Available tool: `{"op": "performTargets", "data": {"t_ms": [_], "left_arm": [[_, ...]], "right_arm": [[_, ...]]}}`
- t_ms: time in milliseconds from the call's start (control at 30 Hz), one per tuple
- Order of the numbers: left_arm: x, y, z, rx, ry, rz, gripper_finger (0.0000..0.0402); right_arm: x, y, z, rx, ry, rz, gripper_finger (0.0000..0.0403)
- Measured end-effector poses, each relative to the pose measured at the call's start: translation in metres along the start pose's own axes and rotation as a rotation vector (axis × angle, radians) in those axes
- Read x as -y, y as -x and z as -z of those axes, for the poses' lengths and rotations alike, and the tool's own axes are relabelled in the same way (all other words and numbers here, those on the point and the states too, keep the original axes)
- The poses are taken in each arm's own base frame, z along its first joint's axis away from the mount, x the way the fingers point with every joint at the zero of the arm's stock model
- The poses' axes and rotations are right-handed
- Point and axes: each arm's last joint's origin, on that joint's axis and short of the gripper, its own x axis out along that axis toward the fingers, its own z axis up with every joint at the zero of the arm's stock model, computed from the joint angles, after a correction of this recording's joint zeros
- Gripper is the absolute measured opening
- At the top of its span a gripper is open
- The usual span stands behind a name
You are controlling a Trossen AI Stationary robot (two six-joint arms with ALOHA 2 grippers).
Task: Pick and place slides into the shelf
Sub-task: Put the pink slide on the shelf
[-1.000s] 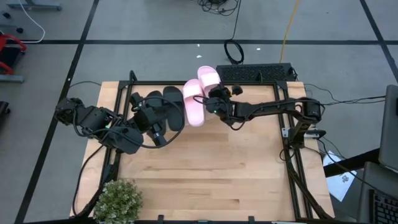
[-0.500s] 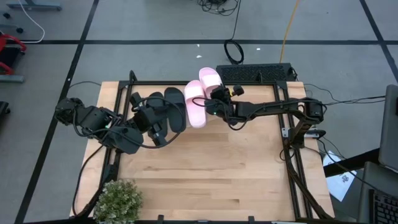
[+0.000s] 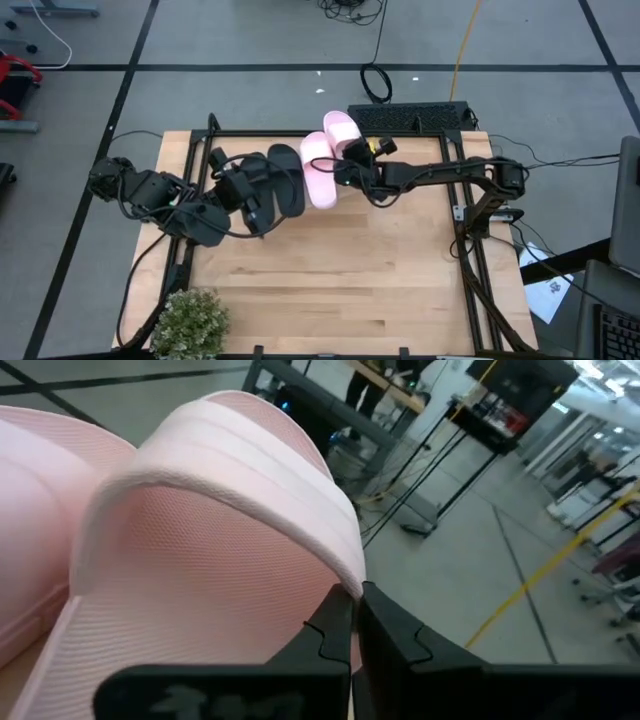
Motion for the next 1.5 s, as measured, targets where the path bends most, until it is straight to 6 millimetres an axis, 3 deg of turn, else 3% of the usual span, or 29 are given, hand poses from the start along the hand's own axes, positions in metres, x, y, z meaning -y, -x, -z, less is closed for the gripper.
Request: {"op": "performTargets", "data": {"t_ms": [567, 833, 1267, 1500], "left_arm": [[-0.004, -0.006, -0.001, -0.012, 0.011, -0.017, 0.0113], [-0.004, -0.006, -0.001, -0.01, 0.006, -0.017, 0.0113], [-0.004, -0.006, -0.001, -0.009, 0.01, -0.015, 0.0113], [-0.004, -0.006, -0.001, -0.009, 0.01, -0.015, 0.0113]], "right_arm": [[0.006, 0.014, -0.01, 0.065, 0.01, 0.026, 0.0], [0.003, 0.023, -0.015, 0.121, 0.106, 0.112, 0.0], [0.012, 0.01, -0.006, 0.034, 0.047, 0.06, 0.0], [0.013, 0.013, -0.002, 0.038, 0.068, 0.105, 0.0]]}}
